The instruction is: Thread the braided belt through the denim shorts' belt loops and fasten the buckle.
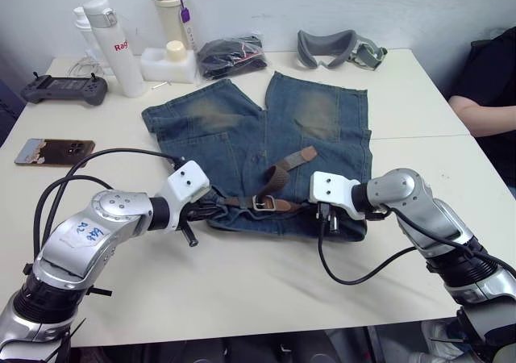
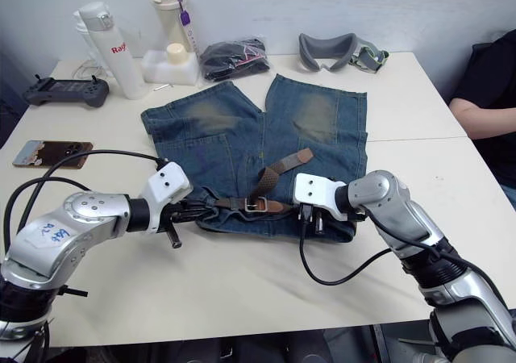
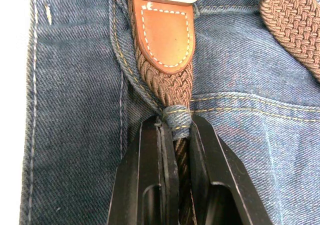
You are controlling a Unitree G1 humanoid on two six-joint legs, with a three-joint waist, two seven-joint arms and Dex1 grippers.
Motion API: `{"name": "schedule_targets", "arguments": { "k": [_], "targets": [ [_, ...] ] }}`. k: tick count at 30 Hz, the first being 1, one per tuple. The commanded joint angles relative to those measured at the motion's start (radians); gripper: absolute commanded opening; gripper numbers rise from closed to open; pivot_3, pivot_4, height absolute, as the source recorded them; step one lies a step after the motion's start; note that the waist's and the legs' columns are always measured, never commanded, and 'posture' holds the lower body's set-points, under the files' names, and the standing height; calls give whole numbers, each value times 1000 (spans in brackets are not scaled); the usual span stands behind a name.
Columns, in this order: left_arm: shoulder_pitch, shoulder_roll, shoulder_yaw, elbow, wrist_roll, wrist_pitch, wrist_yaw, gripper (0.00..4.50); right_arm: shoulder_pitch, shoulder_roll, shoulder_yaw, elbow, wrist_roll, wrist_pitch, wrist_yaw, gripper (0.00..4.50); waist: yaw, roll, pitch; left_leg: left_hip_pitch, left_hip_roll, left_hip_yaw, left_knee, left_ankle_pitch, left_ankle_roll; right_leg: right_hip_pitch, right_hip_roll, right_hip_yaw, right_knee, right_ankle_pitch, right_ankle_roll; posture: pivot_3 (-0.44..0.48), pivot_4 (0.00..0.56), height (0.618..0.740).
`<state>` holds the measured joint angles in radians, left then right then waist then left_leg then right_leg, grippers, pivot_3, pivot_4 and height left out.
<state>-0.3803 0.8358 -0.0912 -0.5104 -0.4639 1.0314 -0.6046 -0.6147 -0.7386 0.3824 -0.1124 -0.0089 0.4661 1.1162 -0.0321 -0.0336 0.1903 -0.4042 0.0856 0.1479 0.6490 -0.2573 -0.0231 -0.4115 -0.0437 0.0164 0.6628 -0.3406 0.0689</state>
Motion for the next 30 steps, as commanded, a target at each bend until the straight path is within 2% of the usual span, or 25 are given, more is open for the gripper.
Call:
{"name": "schedule_targets", "arguments": {
  "k": [1, 5, 9, 14, 27, 30],
  "targets": [
    [65, 37, 62, -48, 8, 5, 1, 0, 1, -17, -12, -3, -15, 14, 2, 53, -2, 0, 0, 0, 0, 0, 0, 0, 0, 0, 0, 0, 0, 0, 0, 0, 150, 739],
    [184, 59, 133, -83, 24, -5, 17, 0, -2, -18, -11, 5, -19, 24, -3, 53, -9, 0, 0, 0, 1, 0, 0, 0, 0, 0, 0, 0, 0, 0, 0, 0, 150, 739],
    [343, 29, 241, -97, 35, -13, 61, 0, -7, -18, -10, 19, -24, 30, -8, 53, -20, 0, 0, 1, 1, 0, 0, 0, 0, 0, 0, 1, 0, 0, -1, 0, 150, 739],
    [500, -49, 353, -76, 47, -47, 110, 0, -12, -22, -10, 29, -26, 45, -14, 53, -27, 0, 0, 2, 2, 0, -1, -1, -1, 1, 0, 0, 0, -1, -2, 0, 150, 739],
    [683, -124, 446, 10, 101, -101, 173, 0, -36, -37, -20, 54, -39, 88, -51, 53, -45, 3, -3, 9, 6, 0, -4, -4, -1, 6, 1, 0, 0, -3, -6, 0, 150, 739],
    [719, -129, 456, 45, 121, -118, 195, 0, -40, -40, -22, 55, -34, 102, -60, 53, -54, 4, -5, 18, 8, 1, -7, -6, -1, 15, 2, 0, -2, -5, -8, 0, 150, 739]
  ]
}}
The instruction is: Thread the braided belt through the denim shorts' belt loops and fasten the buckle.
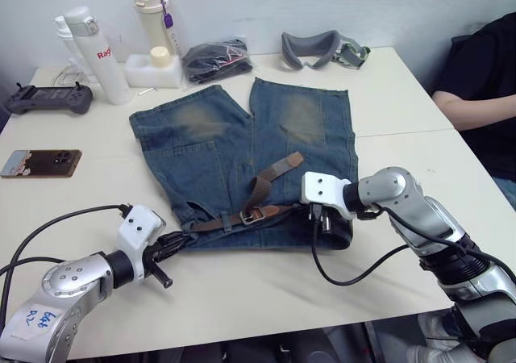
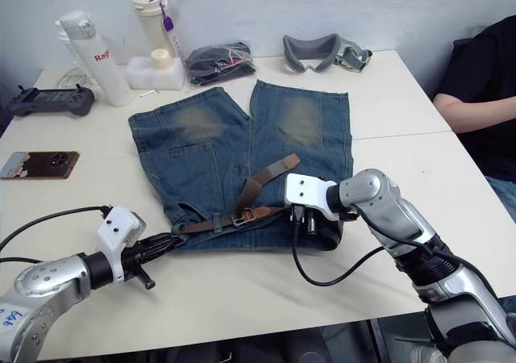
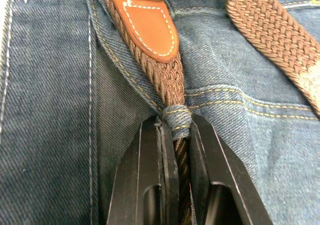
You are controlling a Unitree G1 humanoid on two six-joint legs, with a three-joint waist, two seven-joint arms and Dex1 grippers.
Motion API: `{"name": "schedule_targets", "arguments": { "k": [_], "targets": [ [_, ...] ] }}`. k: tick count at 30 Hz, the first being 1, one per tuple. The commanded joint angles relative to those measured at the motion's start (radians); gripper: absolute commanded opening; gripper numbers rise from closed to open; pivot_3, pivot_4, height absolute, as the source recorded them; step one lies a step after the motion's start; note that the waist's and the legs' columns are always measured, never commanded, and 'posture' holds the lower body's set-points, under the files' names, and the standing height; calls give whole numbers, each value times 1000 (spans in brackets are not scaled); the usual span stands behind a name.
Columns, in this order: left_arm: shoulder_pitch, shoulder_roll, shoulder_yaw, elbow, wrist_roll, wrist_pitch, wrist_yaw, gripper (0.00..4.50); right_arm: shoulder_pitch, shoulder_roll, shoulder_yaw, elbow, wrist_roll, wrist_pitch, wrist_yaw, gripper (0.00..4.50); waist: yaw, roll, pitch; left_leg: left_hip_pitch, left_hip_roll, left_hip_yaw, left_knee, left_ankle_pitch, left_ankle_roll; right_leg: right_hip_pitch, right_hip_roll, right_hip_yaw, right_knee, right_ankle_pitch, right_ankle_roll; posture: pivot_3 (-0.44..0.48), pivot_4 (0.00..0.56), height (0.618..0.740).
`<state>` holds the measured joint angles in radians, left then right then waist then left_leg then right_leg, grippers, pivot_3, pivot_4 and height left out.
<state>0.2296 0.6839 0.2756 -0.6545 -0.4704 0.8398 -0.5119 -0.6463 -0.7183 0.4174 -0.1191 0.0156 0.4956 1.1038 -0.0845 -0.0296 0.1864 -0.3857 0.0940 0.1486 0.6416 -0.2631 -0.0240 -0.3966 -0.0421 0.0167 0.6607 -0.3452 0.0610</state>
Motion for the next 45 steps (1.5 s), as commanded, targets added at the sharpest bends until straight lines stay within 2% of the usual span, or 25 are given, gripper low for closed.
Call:
{"name": "schedule_targets", "arguments": {
  "k": [1, 5, 11, 16, 30, 37, 45],
  "targets": [
    [115, 18, 94, 202, 128, 70, 111, 0, -10, -61, -57, 62, -57, 75, -49, 53, -2, 1, -1, 2, 1, 0, -2, 0, 0, 2, 0, 0, -1, 0, 0, 0, 150, 739],
    [114, -44, 153, 250, 114, 87, 178, 0, -13, -55, -66, 61, -46, 98, -69, 53, -2, 3, -3, 11, 0, 1, -11, 0, -1, 7, 0, 1, -2, -1, -2, 0, 150, 739],
    [69, -148, 258, 288, 88, 138, 253, 0, -19, -61, -95, 73, -43, 186, -135, 53, 0, 6, -6, 16, 0, 0, -13, 2, -3, 9, 1, 1, 0, -2, -4, 0, 150, 739],
    [59, -153, 269, 303, 73, 143, 247, 0, -18, -117, -108, 110, -54, 191, -156, 53, 1, 7, -7, 16, 0, -1, -13, 2, -3, 9, 1, 1, 0, -2, -4, 0, 150, 739],
    [21, -192, 341, 319, 51, 190, 310, 0, -32, -159, -129, 149, -67, 210, -235, 53, 1, 8, -8, 15, 0, -1, -14, 2, -4, 8, 0, 1, -1, -2, -4, 0, 150, 739],
    [0, -207, 343, 304, 29, 211, 320, 0, -45, -157, -135, 115, -13, 233, -214, 53, 1, 8, -8, 15, 0, -1, -15, 2, -4, 8, 0, 1, -2, -2, -4, 0, 150, 739],
    [-50, -200, 260, 148, -129, 133, 147, 0, -24, -35, -73, -96, 169, 222, -117, 53, -1, 4, -5, 12, 0, -1, -18, 2, -4, 5, 0, 2, -3, -2, -5, 0, 150, 739]
  ]
}}
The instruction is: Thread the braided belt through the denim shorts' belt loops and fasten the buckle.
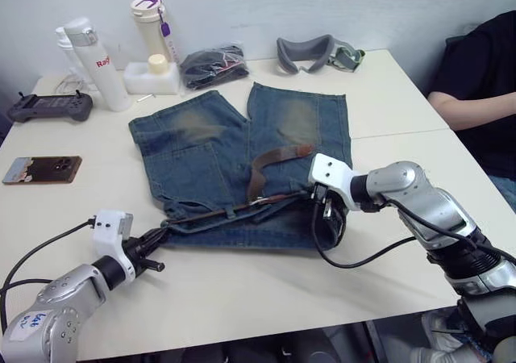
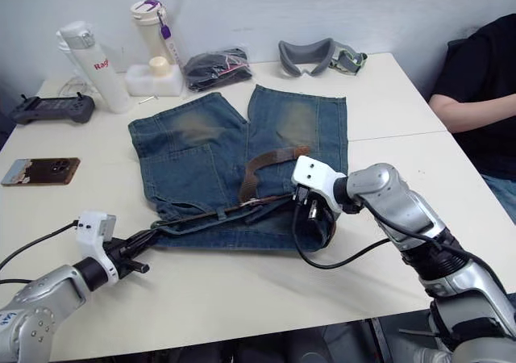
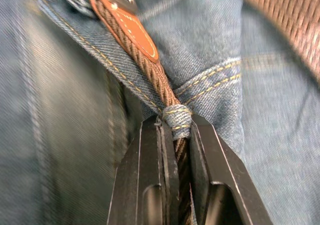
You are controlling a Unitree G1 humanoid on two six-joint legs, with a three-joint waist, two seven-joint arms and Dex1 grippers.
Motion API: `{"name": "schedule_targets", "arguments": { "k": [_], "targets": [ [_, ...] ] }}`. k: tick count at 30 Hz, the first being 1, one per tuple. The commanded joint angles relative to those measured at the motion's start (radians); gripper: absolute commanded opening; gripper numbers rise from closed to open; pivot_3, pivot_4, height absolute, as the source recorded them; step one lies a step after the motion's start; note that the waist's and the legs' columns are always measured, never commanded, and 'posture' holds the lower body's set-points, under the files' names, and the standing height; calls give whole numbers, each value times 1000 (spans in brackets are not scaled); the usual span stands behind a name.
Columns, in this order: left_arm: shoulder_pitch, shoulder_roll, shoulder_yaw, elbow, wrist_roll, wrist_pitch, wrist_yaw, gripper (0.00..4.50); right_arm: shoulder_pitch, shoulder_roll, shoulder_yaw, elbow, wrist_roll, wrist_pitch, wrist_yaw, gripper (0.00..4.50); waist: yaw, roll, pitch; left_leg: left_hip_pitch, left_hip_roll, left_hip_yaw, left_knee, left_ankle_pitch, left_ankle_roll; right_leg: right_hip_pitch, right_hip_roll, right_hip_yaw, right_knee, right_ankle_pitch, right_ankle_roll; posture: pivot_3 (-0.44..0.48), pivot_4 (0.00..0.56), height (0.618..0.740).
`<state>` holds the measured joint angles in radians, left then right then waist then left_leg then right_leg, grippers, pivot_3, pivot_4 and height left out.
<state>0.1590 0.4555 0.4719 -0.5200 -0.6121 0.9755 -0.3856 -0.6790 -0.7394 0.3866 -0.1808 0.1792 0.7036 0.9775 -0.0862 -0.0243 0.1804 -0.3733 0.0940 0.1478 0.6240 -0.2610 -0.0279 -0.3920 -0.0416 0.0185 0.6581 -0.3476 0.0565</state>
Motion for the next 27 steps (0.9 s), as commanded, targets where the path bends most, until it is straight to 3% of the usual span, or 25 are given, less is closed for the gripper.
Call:
{"name": "schedule_targets", "arguments": {
  "k": [1, 5, 11, 13, 16, 20, 22, 24, 27],
  "targets": [
    [17, 32, 58, -4, -10, 3, 9, 0, 11, -3, -28, -44, 4, 0, 13, 53, 2, -3, 2, -1, 0, 0, -1, 0, 0, -1, 0, 0, 0, 0, 0, 0, 150, 739],
    [13, 65, 59, -31, -45, -17, -16, 0, 17, 49, 17, -65, -21, -24, -8, 53, 0, -6, 3, -4, 0, 0, -3, -1, -1, -2, 0, 0, -5, 0, 0, 0, 150, 739],
    [19, 118, 171, -29, -172, 7, -75, 2382, 22, 91, 18, -69, -26, -36, -16, 53, 1, -7, 4, -13, 1, 0, -3, -1, -3, -12, 1, -1, -5, 0, -1, 0, 150, 739],
    [10, 161, 260, -10, -272, 41, -118, 2993, 15, 108, 4, -69, 6, -23, 3, 1079, 0, -9, 5, -18, 1, 0, -2, 2, -8, -18, 1, -1, -4, 0, 0, 0, 150, 739],
    [11, 234, 370, 26, -416, 97, -176, 4389, 9, 110, -34, -78, 63, -24, 48, 2414, -1, -13, 8, -18, 3, 0, -2, 2, -9, -19, 3, -1, -4, 0, -1, 0, 150, 739],
    [15, 320, 444, 64, -605, 170, -216, 4500, 0, 94, -119, -120, 189, 23, 120, 4380, 2, -13, 9, -19, 2, 0, -2, 2, -9, -19, 1, -1, -5, -1, -1, 0, 150, 739],
    [1, 345, 441, 71, -659, 181, -200, 4500, -1, 82, -142, -137, 223, 45, 140, 4474, 3, -13, 9, -19, 2, 0, -2, 1, -8, -19, 1, -2, -5, -1, -1, 0, 150, 739],
    [-46, 355, 370, 48, -652, 159, -163, 4500, 3, 67, -157, -154, 248, 49, 157, 4474, 6, -13, 9, -19, 2, 0, -2, 1, -8, -18, 0, -2, -5, -1, -1, 0, 150, 739],
    [-175, 337, 178, -9, -586, 110, -92, 4500, 6, 63, -171, -156, 233, 22, 131, 4474, 10, -13, 9, -19, 0, -1, -1, 1, -8, -17, 0, -2, -5, 0, 0, 0, 150, 739]
  ]
}}
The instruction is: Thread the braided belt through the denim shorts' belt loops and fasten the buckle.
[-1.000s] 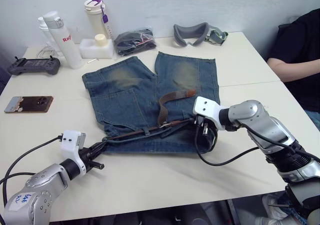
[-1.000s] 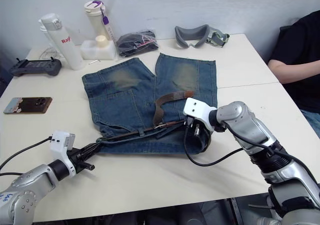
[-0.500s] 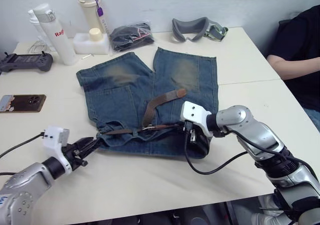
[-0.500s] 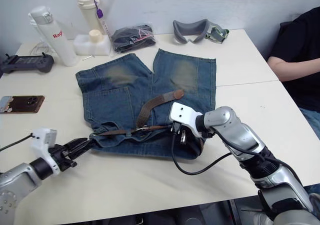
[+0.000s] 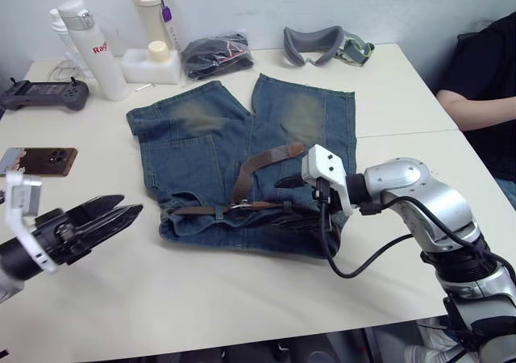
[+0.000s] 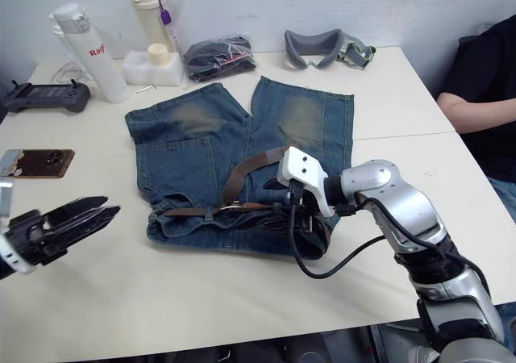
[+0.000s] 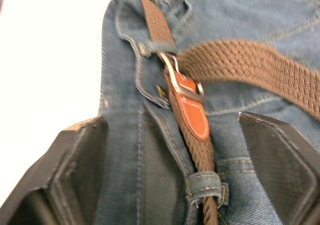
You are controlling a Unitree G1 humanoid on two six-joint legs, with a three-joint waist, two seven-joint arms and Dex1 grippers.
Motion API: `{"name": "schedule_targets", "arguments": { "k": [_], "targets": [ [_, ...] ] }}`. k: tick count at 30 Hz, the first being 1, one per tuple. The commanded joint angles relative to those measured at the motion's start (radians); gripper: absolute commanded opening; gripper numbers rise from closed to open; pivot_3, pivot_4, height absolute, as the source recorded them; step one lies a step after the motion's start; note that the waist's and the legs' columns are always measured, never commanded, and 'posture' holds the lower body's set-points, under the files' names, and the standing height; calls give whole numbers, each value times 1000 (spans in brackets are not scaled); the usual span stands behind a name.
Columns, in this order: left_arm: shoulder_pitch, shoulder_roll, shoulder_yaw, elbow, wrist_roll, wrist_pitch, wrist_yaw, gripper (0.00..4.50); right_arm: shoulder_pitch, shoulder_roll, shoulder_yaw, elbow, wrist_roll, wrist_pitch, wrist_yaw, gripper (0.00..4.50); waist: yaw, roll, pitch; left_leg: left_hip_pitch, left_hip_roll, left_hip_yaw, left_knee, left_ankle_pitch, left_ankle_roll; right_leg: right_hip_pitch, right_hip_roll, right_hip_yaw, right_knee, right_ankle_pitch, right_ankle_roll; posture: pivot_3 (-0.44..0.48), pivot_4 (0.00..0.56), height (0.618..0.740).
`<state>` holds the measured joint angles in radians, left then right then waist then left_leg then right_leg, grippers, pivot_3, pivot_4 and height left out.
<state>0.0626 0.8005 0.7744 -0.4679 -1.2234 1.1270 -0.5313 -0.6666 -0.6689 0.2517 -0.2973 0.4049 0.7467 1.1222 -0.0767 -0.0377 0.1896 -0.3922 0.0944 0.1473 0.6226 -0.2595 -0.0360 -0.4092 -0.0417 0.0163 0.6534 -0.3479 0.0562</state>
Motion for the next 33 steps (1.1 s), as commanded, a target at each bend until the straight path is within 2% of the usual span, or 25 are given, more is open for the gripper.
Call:
{"name": "schedule_targets", "arguments": {
  "k": [1, 6, 11, 14, 18, 23, 27, 30, 33],
  "targets": [
    [-126, -19, -182, -67, 37, -48, 85, 4500, -6, -10, -37, -39, -6, -33, -28, 4474, 2, 0, 0, 0, 0, 0, 0, 0, 0, 0, 0, 0, 0, 0, 1, 0, 150, 739],
    [-405, -56, -466, 23, 197, -10, 261, 4500, -2, -34, -31, -12, -56, -53, -66, 4474, 4, 0, 0, -1, -3, 1, 4, 1, 1, 1, 1, 1, 0, 2, 4, 0, 150, 739],
    [-737, -125, -706, 263, 351, 66, 292, 4500, 6, -49, -22, 3, -98, -56, -100, 4474, 11, 0, 0, -4, -6, 1, 7, 1, 2, -1, 3, 2, 2, 3, 5, 0, 150, 739],
    [-884, -174, -818, 440, 445, 73, 238, 4500, 7, -44, -22, -2, -106, -47, -121, 4474, 17, 0, 0, -6, -5, 2, 9, 3, 2, -4, 4, 4, 4, 3, 5, 0, 150, 739],
    [-1030, -255, -924, 702, 568, -8, 119, 4500, 21, -43, -28, -24, -111, -31, -153, 4474, 25, 0, 0, -7, -4, 3, 9, 3, 1, -6, 9, 4, 4, 3, 6, 0, 150, 739],
    [-1142, -334, -1047, 959, 738, -140, -38, 4500, 47, -41, -47, -69, -109, -1, -200, 4474, 30, 0, 0, -14, -3, 5, 12, 4, 0, -14, 13, 6, 6, 3, 6, 0, 150, 739],
    [-1183, -380, -1114, 1070, 843, -209, -142, 4500, 63, -44, -60, -99, -108, 18, -234, 4474, 32, 0, 0, -15, -2, 9, 13, 4, 0, -18, 14, 8, 10, 3, 6, 0, 150, 739],
    [-1193, -397, -1137, 1107, 905, -243, -191, 3696, 71, -48, -69, -112, -108, 24, -252, 4500, 33, 0, 0, -14, -2, 10, 14, 4, 0, -18, 15, 12, 10, 3, 6, 0, 150, 739],
    [-1194, -409, -1108, 1098, 924, -234, -218, 2404, 78, -53, -73, -116, -110, 18, -263, 4500, 36, 0, 0, -14, -2, 11, 15, 3, 0, -18, 15, 14, 11, 4, 7, 0, 150, 739]
  ]
}}
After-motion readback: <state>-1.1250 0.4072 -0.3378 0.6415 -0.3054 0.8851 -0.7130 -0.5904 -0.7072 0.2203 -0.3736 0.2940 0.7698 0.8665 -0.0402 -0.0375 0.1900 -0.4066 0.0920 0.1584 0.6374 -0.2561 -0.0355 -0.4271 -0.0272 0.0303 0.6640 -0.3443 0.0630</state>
